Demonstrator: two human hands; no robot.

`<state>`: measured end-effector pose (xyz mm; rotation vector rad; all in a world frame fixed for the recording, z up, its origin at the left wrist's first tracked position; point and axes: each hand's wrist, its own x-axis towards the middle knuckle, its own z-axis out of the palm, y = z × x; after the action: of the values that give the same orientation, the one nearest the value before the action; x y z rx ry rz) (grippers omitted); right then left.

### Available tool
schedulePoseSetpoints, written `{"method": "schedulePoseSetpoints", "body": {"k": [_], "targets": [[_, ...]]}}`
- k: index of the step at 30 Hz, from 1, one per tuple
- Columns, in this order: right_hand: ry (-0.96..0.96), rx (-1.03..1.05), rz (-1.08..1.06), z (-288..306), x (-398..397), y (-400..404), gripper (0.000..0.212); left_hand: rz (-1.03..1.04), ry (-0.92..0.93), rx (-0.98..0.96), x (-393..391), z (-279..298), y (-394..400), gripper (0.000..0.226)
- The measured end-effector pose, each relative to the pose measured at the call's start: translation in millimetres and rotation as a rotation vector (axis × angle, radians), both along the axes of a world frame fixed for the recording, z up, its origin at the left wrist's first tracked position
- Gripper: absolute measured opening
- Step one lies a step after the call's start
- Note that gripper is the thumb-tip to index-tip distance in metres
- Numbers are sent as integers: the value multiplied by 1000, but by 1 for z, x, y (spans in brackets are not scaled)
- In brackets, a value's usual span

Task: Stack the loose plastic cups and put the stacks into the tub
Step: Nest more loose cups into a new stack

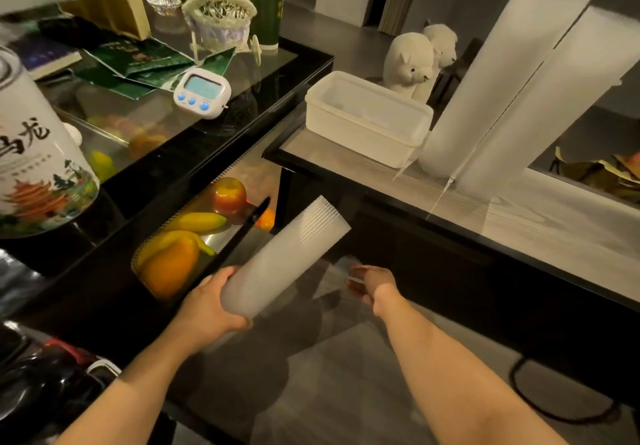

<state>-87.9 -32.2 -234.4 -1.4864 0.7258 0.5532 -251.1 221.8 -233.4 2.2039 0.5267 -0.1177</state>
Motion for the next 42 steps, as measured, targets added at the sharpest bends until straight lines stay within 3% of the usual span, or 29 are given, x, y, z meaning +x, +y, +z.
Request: {"method": "schedulePoseSetpoints", "body": {"k": [4, 7, 10, 15, 20, 32, 42], "targets": [[-36, 13, -30, 1, -5, -8, 6, -23, 7, 19, -1, -2, 7, 106], [-185, -70, 2, 5, -16, -26, 18, -55, 15, 38, -1, -4, 9, 105], [-344, -148, -27, 22, -31, -47, 15, -97, 4, 53, 2, -6, 5, 103], [-484, -80, -110, 51, -49, -77, 42, -183, 40, 125, 5, -6, -5, 104], [-651, -73, 3, 66, -61, -94, 33, -232, 32, 149, 7, -7, -26, 103], [-720, -243, 169, 76, -58, -101, 34, -266, -4, 193, 20, 1, -50, 101], [-810, -423, 589, 71, -43, -62, 39, -142, 32, 202, 18, 1, -50, 99]]}}
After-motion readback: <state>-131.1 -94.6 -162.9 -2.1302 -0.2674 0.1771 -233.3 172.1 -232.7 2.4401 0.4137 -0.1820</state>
